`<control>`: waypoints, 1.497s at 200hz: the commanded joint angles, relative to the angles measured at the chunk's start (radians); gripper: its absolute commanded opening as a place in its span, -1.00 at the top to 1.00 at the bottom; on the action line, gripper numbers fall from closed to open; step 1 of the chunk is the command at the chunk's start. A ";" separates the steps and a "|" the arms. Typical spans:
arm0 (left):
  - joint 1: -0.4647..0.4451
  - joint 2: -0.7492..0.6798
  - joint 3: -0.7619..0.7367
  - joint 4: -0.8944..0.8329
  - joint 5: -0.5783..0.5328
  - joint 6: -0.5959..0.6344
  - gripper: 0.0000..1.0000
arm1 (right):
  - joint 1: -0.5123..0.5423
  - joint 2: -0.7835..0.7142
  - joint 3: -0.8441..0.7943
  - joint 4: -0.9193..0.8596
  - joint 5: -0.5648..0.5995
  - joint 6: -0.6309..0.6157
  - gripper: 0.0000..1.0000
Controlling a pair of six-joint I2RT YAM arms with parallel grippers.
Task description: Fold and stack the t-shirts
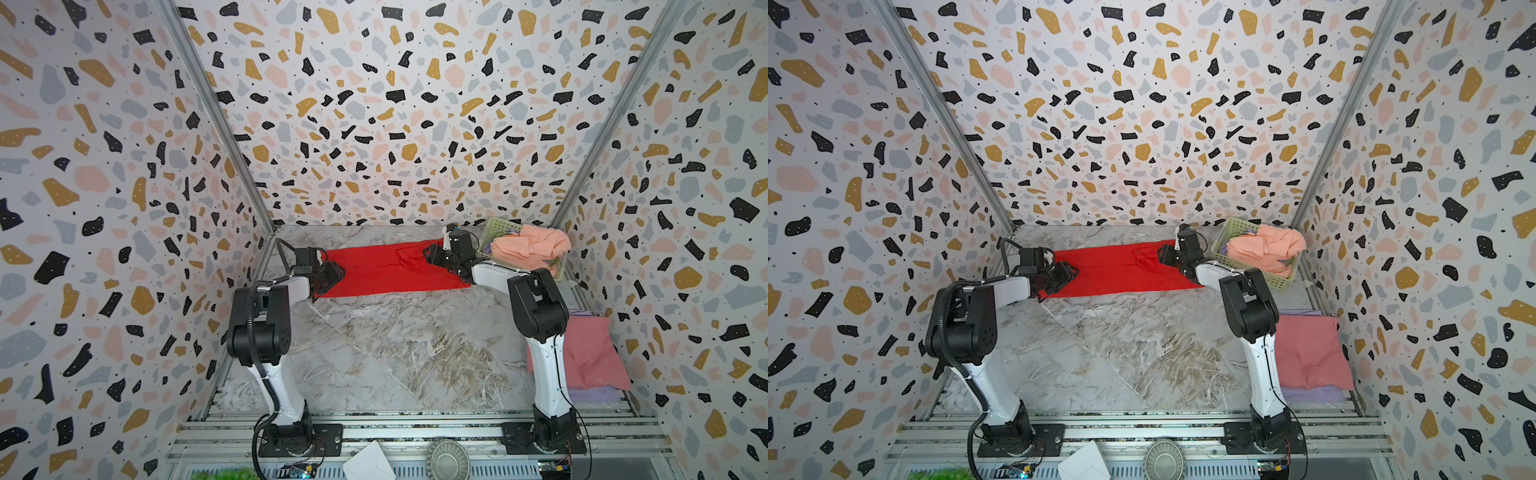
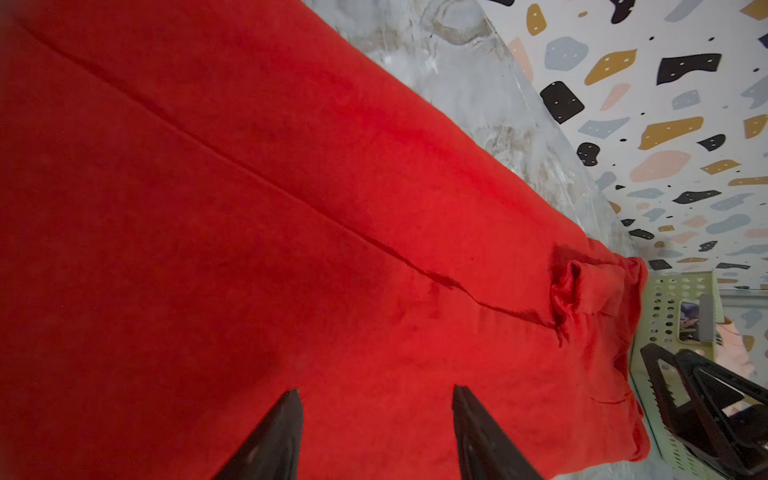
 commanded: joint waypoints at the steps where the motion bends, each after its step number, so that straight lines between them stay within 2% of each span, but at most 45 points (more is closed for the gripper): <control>1: -0.001 0.039 0.051 0.038 -0.028 0.032 -0.17 | 0.011 -0.001 -0.040 -0.024 0.044 0.039 -0.31; 36: -0.003 0.137 0.104 0.013 -0.085 0.043 -0.17 | 0.037 -0.001 -0.114 0.005 0.078 0.055 -0.36; 62: -0.007 0.179 0.090 -0.017 -0.114 0.053 -0.16 | 0.017 0.026 -0.113 0.022 0.057 0.078 -0.36; 97: -0.024 0.120 -0.019 -0.054 -0.206 0.055 -0.16 | -0.019 0.067 -0.092 0.082 0.009 0.098 -0.36; 134: -0.072 0.043 -0.064 -0.157 -0.236 0.055 -0.16 | -0.049 0.139 -0.044 0.157 -0.090 0.137 -0.36; 162: -0.144 -0.022 -0.107 -0.217 -0.215 0.005 -0.16 | -0.076 0.198 -0.021 0.228 -0.177 0.184 -0.36; 188: -0.261 -0.056 -0.153 -0.245 -0.224 -0.080 -0.16 | -0.099 0.247 -0.002 0.278 -0.260 0.216 -0.36; 231: -0.454 -0.108 -0.237 -0.237 -0.205 -0.251 -0.16 | -0.116 0.270 -0.010 0.345 -0.312 0.247 -0.36; 268: -0.580 -0.225 -0.344 -0.178 -0.182 -0.428 -0.18 | -0.118 0.273 -0.033 0.378 -0.339 0.269 -0.36; 281: -0.609 -0.267 -0.359 -0.164 -0.157 -0.439 -0.18 | -0.118 0.277 -0.038 0.388 -0.348 0.275 -0.36; 299: -0.627 -0.316 -0.340 -0.201 -0.108 -0.382 -0.19 | -0.121 0.277 -0.040 0.409 -0.369 0.284 -0.35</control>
